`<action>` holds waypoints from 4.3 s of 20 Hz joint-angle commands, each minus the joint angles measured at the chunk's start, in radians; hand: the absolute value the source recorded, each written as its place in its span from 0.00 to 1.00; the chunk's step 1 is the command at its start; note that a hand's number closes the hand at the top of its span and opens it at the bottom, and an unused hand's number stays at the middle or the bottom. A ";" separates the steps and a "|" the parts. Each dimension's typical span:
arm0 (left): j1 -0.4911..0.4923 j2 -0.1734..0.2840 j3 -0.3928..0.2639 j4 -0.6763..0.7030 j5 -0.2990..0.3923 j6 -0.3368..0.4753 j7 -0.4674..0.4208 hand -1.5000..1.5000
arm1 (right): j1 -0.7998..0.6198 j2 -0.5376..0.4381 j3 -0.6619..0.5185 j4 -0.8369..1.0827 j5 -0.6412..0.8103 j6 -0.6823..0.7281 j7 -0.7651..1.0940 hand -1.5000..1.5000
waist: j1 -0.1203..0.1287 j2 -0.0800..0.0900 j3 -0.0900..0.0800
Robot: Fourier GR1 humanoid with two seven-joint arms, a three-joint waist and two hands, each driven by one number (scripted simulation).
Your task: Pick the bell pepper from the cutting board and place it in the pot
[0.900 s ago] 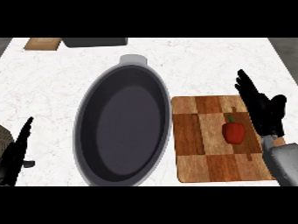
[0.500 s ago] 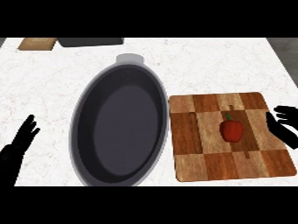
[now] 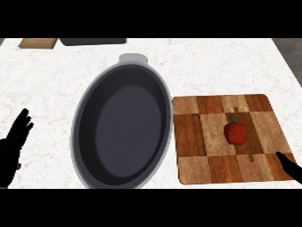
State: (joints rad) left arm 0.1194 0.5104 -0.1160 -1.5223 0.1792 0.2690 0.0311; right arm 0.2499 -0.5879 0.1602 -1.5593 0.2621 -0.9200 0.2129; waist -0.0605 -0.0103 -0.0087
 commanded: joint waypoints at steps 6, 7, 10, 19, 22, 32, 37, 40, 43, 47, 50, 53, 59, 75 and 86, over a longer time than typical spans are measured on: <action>-0.087 0.032 0.018 0.004 -0.014 -0.016 0.072 0.50 | 0.084 -0.130 0.069 -0.345 0.253 0.217 0.545 0.00 | 0.055 0.013 0.002; -0.083 0.004 -0.004 0.020 -0.033 -0.003 0.045 0.50 | 0.062 -0.165 0.058 -0.369 0.255 0.281 0.609 0.00 | 0.058 0.014 0.001; -0.101 0.006 0.000 0.038 -0.037 -0.014 0.029 0.50 | -0.045 -0.221 0.046 -0.427 0.185 0.468 0.770 0.00 | 0.073 0.016 0.002; -0.124 -0.014 -0.029 0.019 -0.052 -0.020 0.065 0.50 | -0.303 -0.209 0.144 -0.319 -0.071 0.834 1.061 0.00 | 0.106 0.020 0.007; -0.156 -0.009 -0.009 0.040 -0.046 -0.030 0.079 0.50 | -0.386 -0.191 0.159 -0.274 -0.130 0.892 1.119 0.00 | 0.094 0.019 0.007; -0.114 -0.029 -0.008 -0.031 -0.084 -0.002 0.107 0.50 | -0.556 -0.103 0.226 -0.054 -0.157 0.941 1.165 0.00 | 0.085 0.012 0.008; -0.073 0.014 0.074 0.032 -0.029 -0.085 0.020 0.50 | -0.589 -0.084 0.235 0.042 -0.161 0.980 1.121 0.00 | 0.077 0.011 0.008; -0.099 -0.045 0.005 0.015 -0.091 -0.043 0.055 0.50 | -0.670 -0.015 0.254 0.156 -0.131 0.982 1.109 0.00 | 0.078 0.014 0.008; -0.070 -0.029 0.021 -0.094 -0.086 -0.025 0.145 0.50 | -0.638 -0.010 0.246 0.141 -0.141 0.992 1.125 0.00 | 0.071 0.009 0.009; -0.104 -0.032 0.065 -0.001 -0.080 -0.056 0.085 0.50 | -0.665 0.029 0.249 0.215 -0.108 0.994 1.108 0.00 | 0.066 0.010 0.008; -0.153 -0.024 0.089 0.092 -0.062 -0.106 0.059 0.50 | -0.675 0.075 0.264 0.287 -0.065 0.964 1.075 0.00 | 0.064 0.013 0.008; -0.112 -0.073 0.036 0.008 -0.113 -0.063 0.108 0.50 | -0.667 0.104 0.237 0.335 -0.048 0.958 1.031 0.00 | 0.068 0.011 0.009; -0.077 -0.040 0.111 0.028 -0.082 -0.132 0.046 0.50 | -0.660 0.137 0.222 0.335 -0.010 0.971 1.056 0.00 | 0.069 0.010 0.008; -0.140 -0.129 0.133 0.062 -0.198 -0.127 0.086 0.50 | -0.631 0.133 0.106 0.334 0.081 1.114 0.880 1.00 | 0.059 0.010 0.008; -0.189 -0.131 0.061 0.029 -0.193 -0.168 0.108 0.50 | -0.891 0.582 0.866 0.052 0.357 1.088 0.824 1.00 | 0.183 -0.002 0.004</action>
State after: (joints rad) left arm -0.0562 0.3732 -0.0555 -1.5118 0.0071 0.0882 0.1263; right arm -0.5458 -0.0992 0.8230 -1.4542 0.5453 0.1823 0.9804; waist 0.1103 -0.0087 -0.0072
